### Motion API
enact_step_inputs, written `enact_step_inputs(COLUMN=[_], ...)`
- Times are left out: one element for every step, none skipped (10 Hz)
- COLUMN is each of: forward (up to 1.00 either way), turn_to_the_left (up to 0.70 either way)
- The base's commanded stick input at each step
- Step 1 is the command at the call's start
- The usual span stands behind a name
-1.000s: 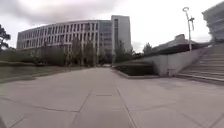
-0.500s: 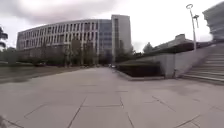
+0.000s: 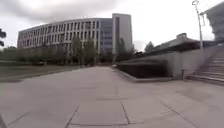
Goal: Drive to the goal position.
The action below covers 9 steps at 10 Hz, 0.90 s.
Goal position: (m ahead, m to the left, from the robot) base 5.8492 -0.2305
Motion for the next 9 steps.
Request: enact_step_inputs(forward=[1.00, 1.00, 1.00, 1.00, 1.00, 1.00, 1.00, 1.00, 1.00], turn_to_the_left=[0.11, 0.07, 0.05, 0.02, 0.00, 0.00, 0.01, 0.04, 0.05])
